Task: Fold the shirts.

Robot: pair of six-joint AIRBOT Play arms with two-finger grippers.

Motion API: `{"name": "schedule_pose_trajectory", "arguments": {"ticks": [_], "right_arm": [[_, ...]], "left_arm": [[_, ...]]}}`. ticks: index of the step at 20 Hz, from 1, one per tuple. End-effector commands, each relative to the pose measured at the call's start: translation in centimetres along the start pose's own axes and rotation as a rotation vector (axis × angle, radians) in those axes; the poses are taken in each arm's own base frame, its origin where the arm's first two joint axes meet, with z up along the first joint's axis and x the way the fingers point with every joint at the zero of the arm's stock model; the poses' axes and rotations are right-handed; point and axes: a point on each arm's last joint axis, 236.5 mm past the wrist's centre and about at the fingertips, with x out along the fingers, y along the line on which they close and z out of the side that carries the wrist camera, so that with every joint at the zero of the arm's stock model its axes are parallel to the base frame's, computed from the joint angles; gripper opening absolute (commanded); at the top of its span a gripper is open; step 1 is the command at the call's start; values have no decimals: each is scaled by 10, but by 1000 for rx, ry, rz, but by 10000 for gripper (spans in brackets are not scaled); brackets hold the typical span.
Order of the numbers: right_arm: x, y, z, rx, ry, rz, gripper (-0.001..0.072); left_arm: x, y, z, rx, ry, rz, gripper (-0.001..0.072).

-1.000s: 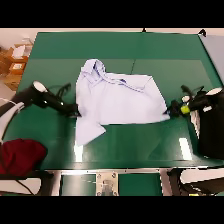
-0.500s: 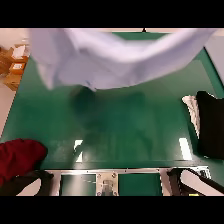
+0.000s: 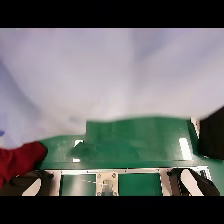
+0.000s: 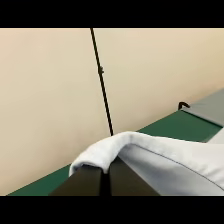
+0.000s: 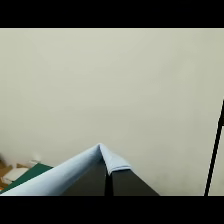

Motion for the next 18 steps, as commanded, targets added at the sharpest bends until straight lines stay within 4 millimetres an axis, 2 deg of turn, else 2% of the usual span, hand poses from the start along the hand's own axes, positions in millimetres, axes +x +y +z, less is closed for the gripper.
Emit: {"name": "schedule_pose_trajectory", "arguments": {"ticks": [1,3,4,6,8,11,12,13,14,16,18], "right_arm": [[2,-12,-13,27,20,-32,15],[16,-42,-55,122,99,-48,15],[24,-60,-83,181,144,-64,15],[39,-101,-155,296,230,-106,15],[52,-142,-247,427,323,-172,16],[71,-181,-395,567,491,-273,16],[75,-192,-440,599,546,-312,16],[80,-204,-483,638,602,-351,16],[84,-216,-517,680,641,-385,16],[98,-234,-569,777,697,-407,16],[115,-243,-593,836,717,-385,16]], "left_arm": [[19,9,-32,-38,82,2,24],[49,20,-83,-98,208,-16,24],[66,25,-113,-122,277,-28,24],[105,34,-185,-191,424,-68,24],[148,41,-260,-263,530,-116,24],[219,51,-389,-397,633,-169,24],[244,56,-436,-449,657,-171,24],[264,59,-475,-502,662,-166,24],[283,61,-509,-566,659,-165,24],[310,58,-546,-661,642,-195,24],[324,62,-558,-684,632,-198,24]]}}
